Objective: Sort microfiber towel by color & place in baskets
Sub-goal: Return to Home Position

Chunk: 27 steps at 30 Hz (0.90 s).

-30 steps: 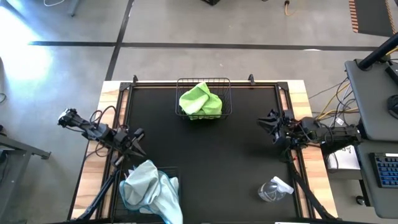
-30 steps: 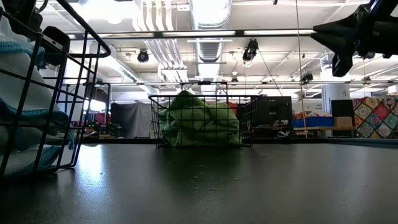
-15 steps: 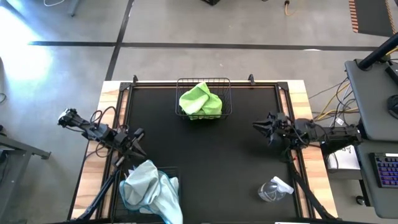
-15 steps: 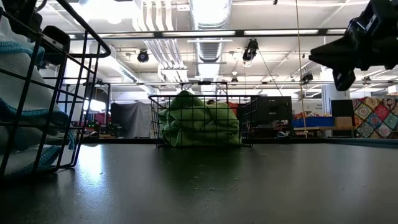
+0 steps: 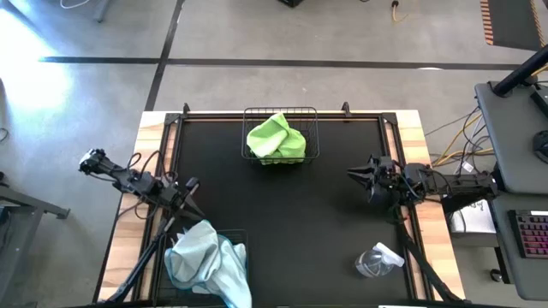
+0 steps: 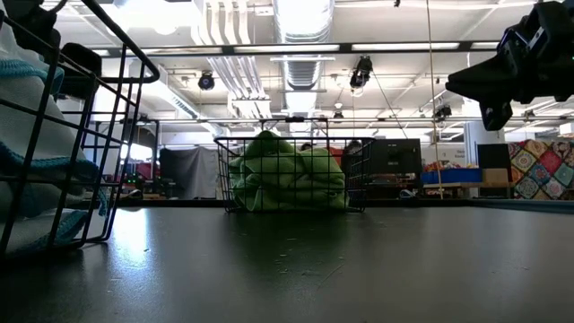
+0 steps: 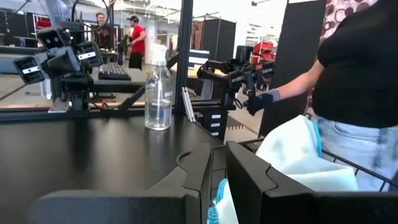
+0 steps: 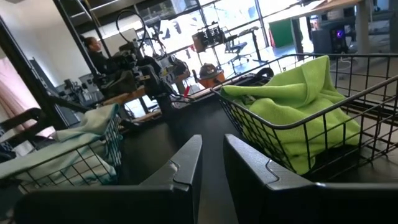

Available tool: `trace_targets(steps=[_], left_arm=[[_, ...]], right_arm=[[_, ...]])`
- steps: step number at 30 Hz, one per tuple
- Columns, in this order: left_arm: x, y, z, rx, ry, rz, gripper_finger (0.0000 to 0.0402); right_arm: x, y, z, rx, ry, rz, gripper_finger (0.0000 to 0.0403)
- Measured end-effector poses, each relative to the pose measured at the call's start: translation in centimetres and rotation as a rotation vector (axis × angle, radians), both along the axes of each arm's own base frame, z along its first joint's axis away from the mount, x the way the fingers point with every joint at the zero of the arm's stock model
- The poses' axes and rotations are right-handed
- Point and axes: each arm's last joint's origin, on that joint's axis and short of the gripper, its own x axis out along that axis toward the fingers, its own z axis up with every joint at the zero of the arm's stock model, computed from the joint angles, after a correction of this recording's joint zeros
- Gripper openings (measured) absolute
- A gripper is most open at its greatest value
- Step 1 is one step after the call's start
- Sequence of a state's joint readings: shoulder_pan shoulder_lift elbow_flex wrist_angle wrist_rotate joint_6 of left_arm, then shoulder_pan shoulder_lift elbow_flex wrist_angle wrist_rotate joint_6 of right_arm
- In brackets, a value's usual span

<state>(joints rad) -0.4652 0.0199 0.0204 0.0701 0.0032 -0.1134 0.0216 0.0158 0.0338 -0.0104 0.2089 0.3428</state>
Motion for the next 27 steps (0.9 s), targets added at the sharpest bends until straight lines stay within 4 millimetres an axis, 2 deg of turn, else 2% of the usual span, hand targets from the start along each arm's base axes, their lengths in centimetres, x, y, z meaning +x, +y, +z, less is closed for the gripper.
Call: trace_targets(steps=[27], left_arm=[[0.07, -0.04, -0.08, 0.004, 0.009, 0.0, 0.0034]], right_arm=[[-0.05, -0.01, 0.14, -0.003, 0.007, -0.002, 0.0059]])
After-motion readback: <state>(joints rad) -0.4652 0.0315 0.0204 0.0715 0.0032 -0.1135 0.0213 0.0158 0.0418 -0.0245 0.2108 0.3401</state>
